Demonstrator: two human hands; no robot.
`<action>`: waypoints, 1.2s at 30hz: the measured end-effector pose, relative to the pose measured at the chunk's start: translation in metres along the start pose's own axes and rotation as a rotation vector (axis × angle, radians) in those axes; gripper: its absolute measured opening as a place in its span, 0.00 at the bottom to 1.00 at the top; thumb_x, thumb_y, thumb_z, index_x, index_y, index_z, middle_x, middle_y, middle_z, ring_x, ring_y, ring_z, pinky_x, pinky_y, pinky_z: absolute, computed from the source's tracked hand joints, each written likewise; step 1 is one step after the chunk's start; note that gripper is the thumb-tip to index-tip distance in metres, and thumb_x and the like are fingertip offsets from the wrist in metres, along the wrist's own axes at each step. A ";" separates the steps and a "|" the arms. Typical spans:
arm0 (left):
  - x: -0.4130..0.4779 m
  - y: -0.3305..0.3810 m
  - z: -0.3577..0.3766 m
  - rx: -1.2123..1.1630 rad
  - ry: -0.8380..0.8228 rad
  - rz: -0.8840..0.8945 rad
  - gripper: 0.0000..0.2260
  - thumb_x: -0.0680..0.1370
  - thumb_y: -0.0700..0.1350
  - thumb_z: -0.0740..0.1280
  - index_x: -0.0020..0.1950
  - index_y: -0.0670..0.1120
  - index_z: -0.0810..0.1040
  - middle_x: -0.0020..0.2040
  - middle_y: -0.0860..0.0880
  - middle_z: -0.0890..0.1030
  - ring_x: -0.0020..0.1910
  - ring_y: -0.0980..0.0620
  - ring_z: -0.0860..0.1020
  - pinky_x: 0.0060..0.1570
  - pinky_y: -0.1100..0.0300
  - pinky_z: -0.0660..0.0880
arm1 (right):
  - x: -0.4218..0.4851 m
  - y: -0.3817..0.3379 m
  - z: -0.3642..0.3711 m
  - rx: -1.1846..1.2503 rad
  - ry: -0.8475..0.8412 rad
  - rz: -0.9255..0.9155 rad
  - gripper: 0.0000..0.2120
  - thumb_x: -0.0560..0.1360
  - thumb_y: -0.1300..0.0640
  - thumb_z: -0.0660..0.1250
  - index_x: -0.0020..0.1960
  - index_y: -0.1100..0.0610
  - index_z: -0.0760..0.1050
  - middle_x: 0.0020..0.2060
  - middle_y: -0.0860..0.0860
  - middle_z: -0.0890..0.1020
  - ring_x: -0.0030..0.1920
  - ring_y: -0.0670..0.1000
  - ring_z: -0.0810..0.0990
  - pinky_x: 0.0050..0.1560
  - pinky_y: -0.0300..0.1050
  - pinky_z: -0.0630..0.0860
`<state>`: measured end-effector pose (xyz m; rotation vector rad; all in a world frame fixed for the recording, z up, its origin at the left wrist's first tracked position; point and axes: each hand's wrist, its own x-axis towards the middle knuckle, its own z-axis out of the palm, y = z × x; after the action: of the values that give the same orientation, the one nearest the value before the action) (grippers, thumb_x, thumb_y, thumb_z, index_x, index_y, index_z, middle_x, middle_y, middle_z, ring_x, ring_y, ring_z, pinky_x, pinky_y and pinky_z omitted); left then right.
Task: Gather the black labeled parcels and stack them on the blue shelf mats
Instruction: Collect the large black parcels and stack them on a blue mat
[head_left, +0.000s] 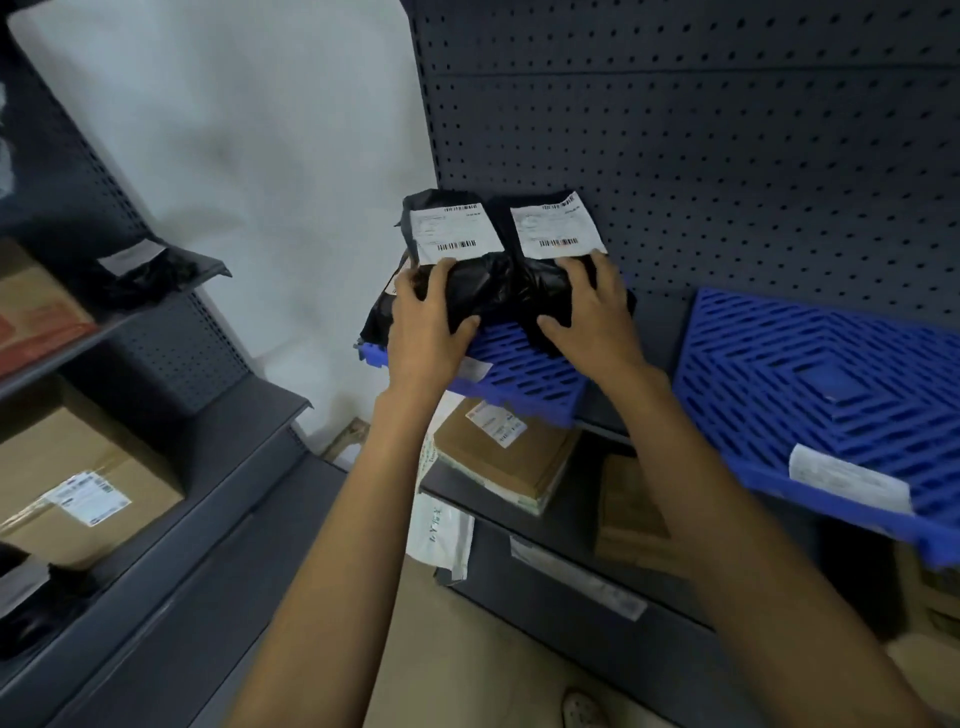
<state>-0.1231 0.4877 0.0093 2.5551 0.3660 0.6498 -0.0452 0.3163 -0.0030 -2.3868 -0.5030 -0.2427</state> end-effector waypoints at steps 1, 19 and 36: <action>-0.010 -0.005 -0.004 0.019 0.009 0.038 0.29 0.77 0.46 0.71 0.75 0.50 0.64 0.73 0.41 0.62 0.70 0.40 0.68 0.63 0.44 0.74 | -0.013 -0.001 -0.002 -0.050 -0.007 -0.016 0.30 0.79 0.52 0.67 0.77 0.52 0.59 0.79 0.55 0.51 0.79 0.60 0.47 0.74 0.59 0.60; -0.204 0.096 0.070 0.176 -0.522 0.654 0.16 0.77 0.45 0.67 0.65 0.50 0.76 0.59 0.46 0.77 0.57 0.41 0.78 0.49 0.46 0.78 | -0.325 0.079 -0.100 -0.505 -0.087 0.340 0.20 0.77 0.55 0.66 0.67 0.56 0.68 0.60 0.56 0.73 0.61 0.60 0.73 0.49 0.53 0.75; -0.562 0.456 0.201 0.043 -0.805 1.269 0.12 0.78 0.49 0.66 0.61 0.51 0.76 0.59 0.48 0.80 0.58 0.43 0.79 0.52 0.52 0.74 | -0.718 0.254 -0.338 -0.547 0.062 1.071 0.21 0.78 0.55 0.64 0.69 0.57 0.65 0.61 0.57 0.74 0.62 0.61 0.75 0.52 0.53 0.75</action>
<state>-0.4384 -0.1801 -0.1283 2.5601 -1.5733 -0.1007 -0.6047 -0.2910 -0.1132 -2.7764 0.9969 0.0514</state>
